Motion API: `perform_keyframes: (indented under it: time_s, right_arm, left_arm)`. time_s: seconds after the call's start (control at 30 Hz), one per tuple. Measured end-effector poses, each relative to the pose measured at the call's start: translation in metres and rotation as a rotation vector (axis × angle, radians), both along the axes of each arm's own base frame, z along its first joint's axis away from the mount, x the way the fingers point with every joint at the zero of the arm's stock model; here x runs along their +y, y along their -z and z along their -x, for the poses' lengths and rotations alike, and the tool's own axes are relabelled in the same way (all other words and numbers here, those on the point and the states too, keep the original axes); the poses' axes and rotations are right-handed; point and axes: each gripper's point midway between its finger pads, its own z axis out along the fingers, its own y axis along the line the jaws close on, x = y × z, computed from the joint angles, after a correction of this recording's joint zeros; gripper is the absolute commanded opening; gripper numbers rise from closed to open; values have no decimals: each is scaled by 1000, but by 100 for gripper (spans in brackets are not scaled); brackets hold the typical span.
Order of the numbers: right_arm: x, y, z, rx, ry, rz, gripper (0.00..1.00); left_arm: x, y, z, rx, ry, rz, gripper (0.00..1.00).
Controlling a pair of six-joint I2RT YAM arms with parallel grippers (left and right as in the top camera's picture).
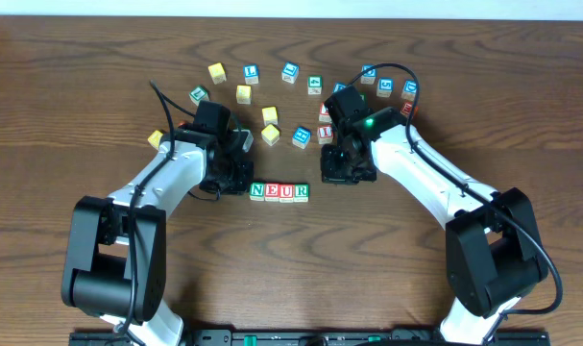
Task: Spell out NEURIPS
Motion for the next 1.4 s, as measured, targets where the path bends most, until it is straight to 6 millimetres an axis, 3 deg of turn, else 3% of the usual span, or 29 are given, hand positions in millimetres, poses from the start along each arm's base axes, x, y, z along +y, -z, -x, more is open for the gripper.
perform_keyframes:
  time_s: [0.37, 0.5, 0.9, 1.13, 1.4]
  right_arm:
    - [-10, -5, -12, -15, 36, -7, 2]
    - [-12, -15, -21, -34, 50, -16, 3]
    - [-20, -47, -39, -67, 53, -32, 10]
    - [-14, -96, -56, -145, -7, -63, 18]
    - [-4, -153, -78, -286, -59, -109, 28]
  left_arm:
    - [7, 0, 4, 46, -63, -7, 8]
    - [19, -10, -1, 37, -100, -25, 8]
    - [50, -97, -22, -111, -189, -46, 8]
    - [50, -146, -34, -161, -193, -41, 8]
    - [65, -206, -43, -250, -223, -115, 8]
